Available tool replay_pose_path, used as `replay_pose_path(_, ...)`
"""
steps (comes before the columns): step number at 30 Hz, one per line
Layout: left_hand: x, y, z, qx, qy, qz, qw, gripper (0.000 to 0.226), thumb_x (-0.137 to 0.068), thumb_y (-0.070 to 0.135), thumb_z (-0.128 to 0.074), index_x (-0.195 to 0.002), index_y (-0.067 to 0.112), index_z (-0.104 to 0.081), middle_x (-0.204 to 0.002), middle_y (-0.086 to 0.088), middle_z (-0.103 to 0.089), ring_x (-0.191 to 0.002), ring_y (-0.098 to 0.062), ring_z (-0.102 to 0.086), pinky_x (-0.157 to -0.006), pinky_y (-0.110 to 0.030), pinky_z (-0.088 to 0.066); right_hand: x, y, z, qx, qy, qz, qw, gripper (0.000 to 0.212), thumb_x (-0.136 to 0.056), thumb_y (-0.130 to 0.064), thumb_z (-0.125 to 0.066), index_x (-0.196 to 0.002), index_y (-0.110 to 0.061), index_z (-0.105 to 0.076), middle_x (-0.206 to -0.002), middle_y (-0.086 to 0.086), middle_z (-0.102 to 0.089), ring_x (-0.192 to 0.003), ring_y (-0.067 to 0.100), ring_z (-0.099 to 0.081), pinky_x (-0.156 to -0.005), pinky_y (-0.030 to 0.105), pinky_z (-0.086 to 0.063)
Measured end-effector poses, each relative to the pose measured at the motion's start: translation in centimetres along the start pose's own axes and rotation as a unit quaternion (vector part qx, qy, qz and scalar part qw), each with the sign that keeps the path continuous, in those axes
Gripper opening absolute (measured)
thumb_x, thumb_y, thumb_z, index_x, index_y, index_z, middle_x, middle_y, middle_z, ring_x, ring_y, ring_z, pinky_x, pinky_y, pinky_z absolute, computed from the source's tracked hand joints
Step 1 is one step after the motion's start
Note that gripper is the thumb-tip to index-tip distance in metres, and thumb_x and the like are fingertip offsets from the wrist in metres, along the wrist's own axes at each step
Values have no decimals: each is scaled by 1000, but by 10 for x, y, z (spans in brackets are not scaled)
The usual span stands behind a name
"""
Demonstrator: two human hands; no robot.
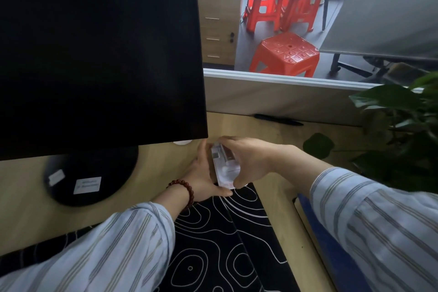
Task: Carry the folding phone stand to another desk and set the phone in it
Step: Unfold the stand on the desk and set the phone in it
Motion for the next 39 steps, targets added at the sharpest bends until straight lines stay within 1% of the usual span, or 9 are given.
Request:
replay_pose_path(4,-1,-4,-1,9,-9,13,1000,145,-56,28,-89,-145,29,24,-148,5,-37,-132,-15,-40,-101,-28,-37,6,4,-5,53,15,9,998,99,-63,-38,-80,-144,-10,-29,-151,4,-31,-127,24,-44,-101,33,-44)
replay_pose_path(12,10,-1,-8,-60,-9,5,998,141,-54,36,-88,-148,29,16,-154,5,-28,-138,-18,-31,-106,-32,-35,19,5,-7,1,25,3,1000,70,-70,-32,-70,-131,-9,-48,-138,5,-47,-118,24,-52,-95,38,-48)
replay_pose_path(16,10,-3,-10,-86,-21,29,996,136,-55,34,-88,-148,33,12,-148,0,-37,-136,-22,-34,-107,-37,-34,16,12,12,-92,-4,-13,996,44,-82,-53,-59,-103,-14,-64,-93,7,-68,-67,16,-56,-57,30,-44)
replay_pose_path(18,10,-4,-8,-97,-24,24,995,130,-55,35,-87,-146,38,5,-143,2,-43,-134,-22,-35,-107,-37,-34,10,26,21,-133,-16,-66,989,59,-78,-70,-51,-73,-11,-57,-68,4,-57,-53,14,-42,-50,28,-29)
replay_pose_path(20,11,-1,-7,-118,-24,9,993,125,-54,38,-86,-145,41,0,-144,4,-42,-136,-21,-32,-110,-42,-32,8,43,25,-178,-5,-126,976,74,-62,-84,-45,-68,-11,-52,-63,3,-47,-49,13,-34,-49,28,-23)
replay_pose_path(24,15,9,-8,-123,-31,-17,992,117,-58,34,-86,-147,36,-10,-149,13,-34,-138,-17,-28,-113,-42,-27,8,57,12,-212,2,-143,967,87,-66,-82,-49,-82,2,-63,-73,7,-58,-59,17,-45,-57,33,-31)
replay_pose_path(29,8,9,-10,-142,-51,-9,989,123,-47,49,-87,-146,33,-15,-153,10,-14,-141,-17,-19,-115,-46,-26,9,55,4,-274,12,-120,954,85,-57,-86,-50,-100,-16,-72,-102,5,-74,-95,24,-67,-90,44,-53)
replay_pose_path(33,8,12,-9,-157,-16,-5,988,109,-53,50,-84,-143,28,-25,-150,7,-15,-138,-19,-23,-114,-43,-26,9,52,3,-289,20,-106,951,59,-77,-68,-54,-100,-16,-72,-97,1,-73,-88,19,-66,-80,33,-51)
replay_pose_path(39,13,17,-8,-191,4,6,982,113,-54,55,-82,-145,25,-21,-151,7,-13,-139,-20,-21,-112,-39,-23,6,55,9,-334,47,-124,933,62,-70,-74,-53,-86,-18,-73,-93,1,-76,-91,21,-69,-89,39,-51)
Point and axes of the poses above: each hand's wrist, its own x-axis away from the middle knuckle, its own z-axis out of the back of the hand, y = z × x, the point moved 10 cm from there along -x, towards the middle knuckle
